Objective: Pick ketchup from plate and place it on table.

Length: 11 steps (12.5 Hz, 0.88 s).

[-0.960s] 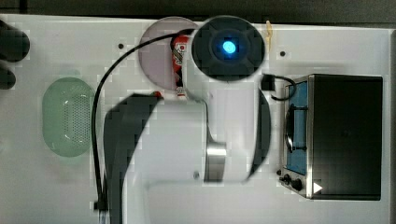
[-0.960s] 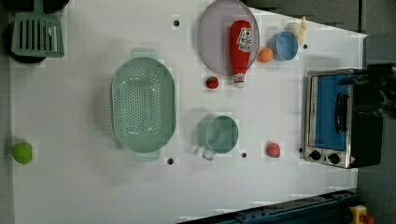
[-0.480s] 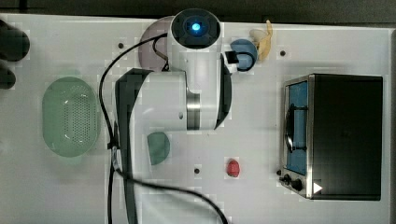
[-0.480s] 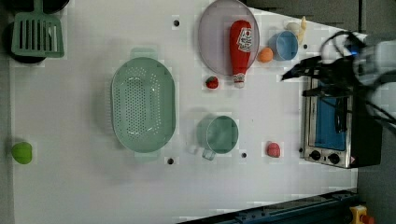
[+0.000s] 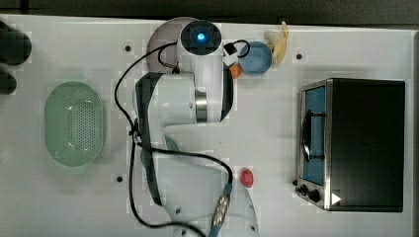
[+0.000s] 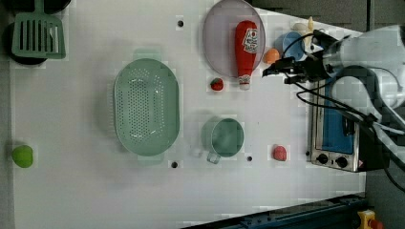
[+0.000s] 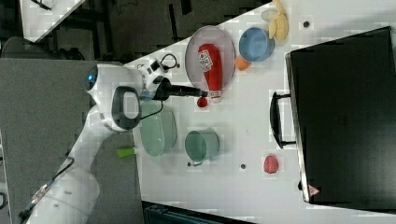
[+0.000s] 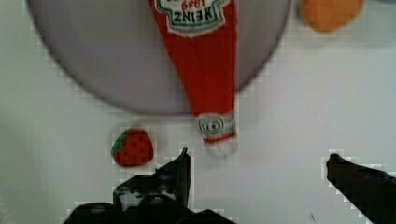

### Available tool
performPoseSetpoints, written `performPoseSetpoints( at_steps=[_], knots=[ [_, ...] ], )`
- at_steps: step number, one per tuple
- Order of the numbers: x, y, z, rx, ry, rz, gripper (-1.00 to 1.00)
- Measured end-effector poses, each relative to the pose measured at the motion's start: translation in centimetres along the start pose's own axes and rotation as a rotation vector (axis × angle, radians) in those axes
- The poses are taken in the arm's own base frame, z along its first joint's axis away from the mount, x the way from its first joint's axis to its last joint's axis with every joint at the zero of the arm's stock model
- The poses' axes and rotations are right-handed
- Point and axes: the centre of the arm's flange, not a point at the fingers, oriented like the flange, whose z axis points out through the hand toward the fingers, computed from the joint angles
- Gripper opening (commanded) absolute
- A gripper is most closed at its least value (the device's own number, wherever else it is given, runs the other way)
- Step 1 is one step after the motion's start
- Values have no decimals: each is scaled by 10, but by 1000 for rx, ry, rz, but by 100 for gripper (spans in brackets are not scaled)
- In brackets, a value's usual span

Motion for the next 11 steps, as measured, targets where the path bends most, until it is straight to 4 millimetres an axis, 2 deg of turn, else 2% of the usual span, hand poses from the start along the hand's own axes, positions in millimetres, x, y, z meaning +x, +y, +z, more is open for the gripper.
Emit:
performPoseSetpoints(
  at_steps=[5,8,11],
  knots=[
    [35,-12,45,3,65,-71,100],
    [47,-21,70,10,114,-97,100],
    [53,-26,107,-6,111,-123,100]
  ],
)
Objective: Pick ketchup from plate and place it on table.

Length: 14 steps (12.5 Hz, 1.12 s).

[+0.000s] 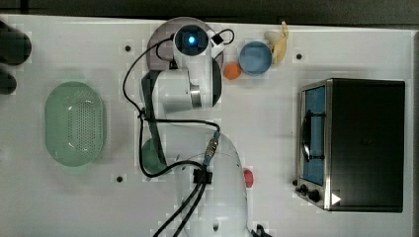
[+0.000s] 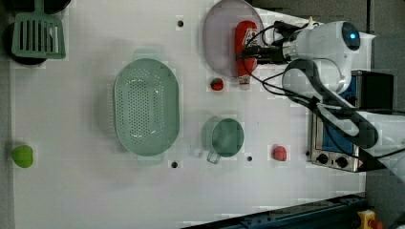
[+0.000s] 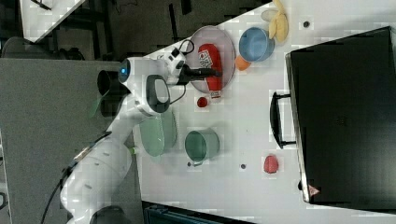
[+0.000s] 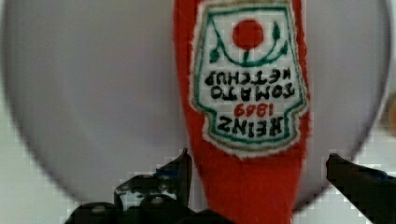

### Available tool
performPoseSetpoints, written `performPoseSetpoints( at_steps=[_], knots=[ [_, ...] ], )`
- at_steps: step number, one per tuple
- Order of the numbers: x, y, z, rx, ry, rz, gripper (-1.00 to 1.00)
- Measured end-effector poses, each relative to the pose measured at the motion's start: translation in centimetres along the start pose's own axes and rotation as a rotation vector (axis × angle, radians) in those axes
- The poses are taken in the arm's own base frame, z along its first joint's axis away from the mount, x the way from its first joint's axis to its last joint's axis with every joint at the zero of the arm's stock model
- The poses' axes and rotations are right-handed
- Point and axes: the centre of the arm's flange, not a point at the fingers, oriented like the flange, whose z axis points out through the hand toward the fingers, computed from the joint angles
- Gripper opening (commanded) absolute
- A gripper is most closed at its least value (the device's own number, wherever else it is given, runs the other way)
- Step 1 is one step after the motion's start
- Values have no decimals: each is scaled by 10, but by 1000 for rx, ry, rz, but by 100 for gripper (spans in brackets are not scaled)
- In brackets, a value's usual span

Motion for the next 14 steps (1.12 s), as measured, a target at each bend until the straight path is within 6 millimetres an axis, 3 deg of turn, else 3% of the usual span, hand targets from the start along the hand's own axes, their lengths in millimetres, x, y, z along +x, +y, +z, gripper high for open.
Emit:
performPoseSetpoints(
  at_steps=[3,6,9,12,14],
  knots=[
    [2,-1,34,-3,3,-15,92],
    [7,-2,25,-1,38,-20,21],
    [18,-4,11,13,97,-20,20],
    [14,-5,7,2,84,-25,20],
    [6,0,-15,-24,21,-17,20]
  ],
)
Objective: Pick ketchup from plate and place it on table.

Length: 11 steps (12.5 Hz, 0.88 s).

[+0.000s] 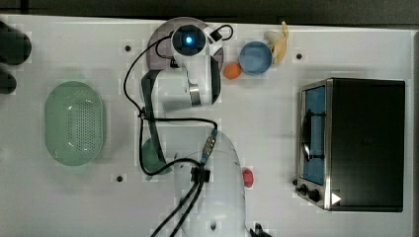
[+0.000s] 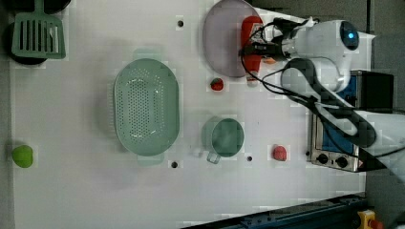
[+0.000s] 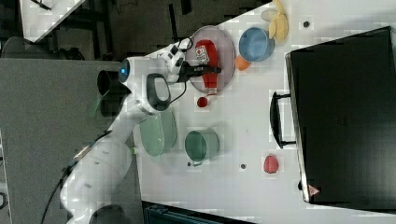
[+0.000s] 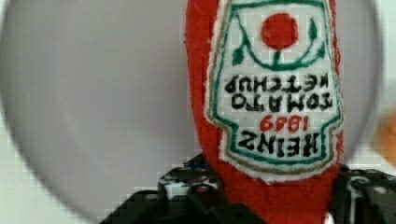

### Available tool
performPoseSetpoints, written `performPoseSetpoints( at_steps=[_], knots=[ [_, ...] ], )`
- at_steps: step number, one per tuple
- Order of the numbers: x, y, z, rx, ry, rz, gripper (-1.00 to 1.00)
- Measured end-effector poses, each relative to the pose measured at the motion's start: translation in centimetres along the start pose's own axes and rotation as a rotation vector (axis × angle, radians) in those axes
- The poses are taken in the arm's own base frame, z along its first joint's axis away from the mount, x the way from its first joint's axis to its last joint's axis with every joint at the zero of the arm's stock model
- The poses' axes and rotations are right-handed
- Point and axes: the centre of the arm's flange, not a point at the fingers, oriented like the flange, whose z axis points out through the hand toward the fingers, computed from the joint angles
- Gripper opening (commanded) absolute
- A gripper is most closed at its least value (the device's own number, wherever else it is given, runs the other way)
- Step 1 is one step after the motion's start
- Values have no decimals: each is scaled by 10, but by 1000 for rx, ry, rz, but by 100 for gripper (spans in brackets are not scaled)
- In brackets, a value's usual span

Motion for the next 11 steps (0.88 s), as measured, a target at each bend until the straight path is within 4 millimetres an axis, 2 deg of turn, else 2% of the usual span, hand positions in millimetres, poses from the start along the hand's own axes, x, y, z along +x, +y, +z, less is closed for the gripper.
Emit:
performPoseSetpoints(
  at_steps=[2,4,6,8,9,10,11],
  knots=[
    [-7,8,-51,-39,-67,22,20],
    [-16,17,-126,-66,-106,48,20],
    [-24,27,-204,-81,-67,112,20],
    [-43,39,-268,-81,-19,224,20],
    [-53,45,-292,-77,17,279,20],
    [-63,50,-306,-74,41,324,20],
    [-76,55,-311,-75,41,357,20]
  ],
)
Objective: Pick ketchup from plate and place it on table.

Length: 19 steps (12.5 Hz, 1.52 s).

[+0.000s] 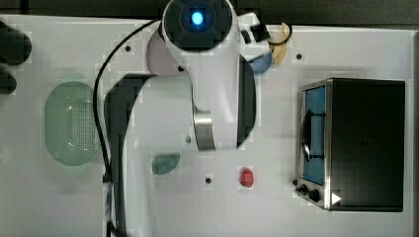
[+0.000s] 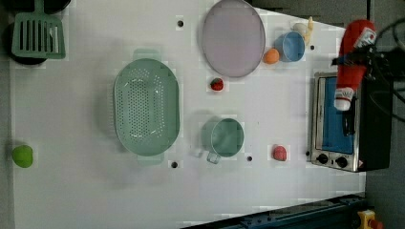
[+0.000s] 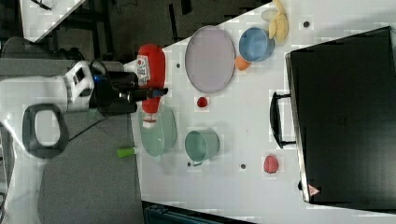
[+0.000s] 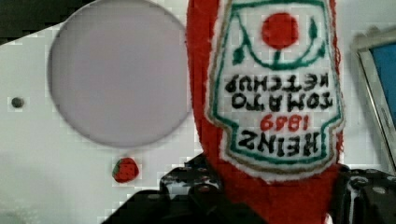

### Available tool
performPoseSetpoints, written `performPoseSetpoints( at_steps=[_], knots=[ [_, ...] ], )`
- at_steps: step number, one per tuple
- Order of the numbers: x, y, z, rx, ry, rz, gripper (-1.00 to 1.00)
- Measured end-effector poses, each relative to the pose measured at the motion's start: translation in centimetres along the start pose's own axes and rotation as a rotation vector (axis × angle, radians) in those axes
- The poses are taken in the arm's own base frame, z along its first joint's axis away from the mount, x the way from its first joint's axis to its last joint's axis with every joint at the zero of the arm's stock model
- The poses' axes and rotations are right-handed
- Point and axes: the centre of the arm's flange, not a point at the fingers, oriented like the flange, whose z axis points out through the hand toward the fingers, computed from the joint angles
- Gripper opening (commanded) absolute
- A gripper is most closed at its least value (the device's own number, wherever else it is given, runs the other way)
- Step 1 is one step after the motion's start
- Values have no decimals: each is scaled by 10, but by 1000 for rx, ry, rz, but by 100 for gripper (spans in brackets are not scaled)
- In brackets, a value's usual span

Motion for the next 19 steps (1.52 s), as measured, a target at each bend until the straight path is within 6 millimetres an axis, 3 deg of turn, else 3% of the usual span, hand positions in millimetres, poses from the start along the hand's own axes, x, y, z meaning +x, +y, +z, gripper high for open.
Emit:
performPoseSetpoints(
  at_steps=[2,8,11,12,15,19],
  knots=[
    [-21,21,22,-15,-22,50,20],
    [-80,56,190,6,-152,156,20],
    [-104,62,249,23,-172,188,20],
    [-110,62,260,29,-163,186,28],
    [-122,65,282,25,-182,191,93],
    [-118,64,269,37,-145,187,100]
  ],
)
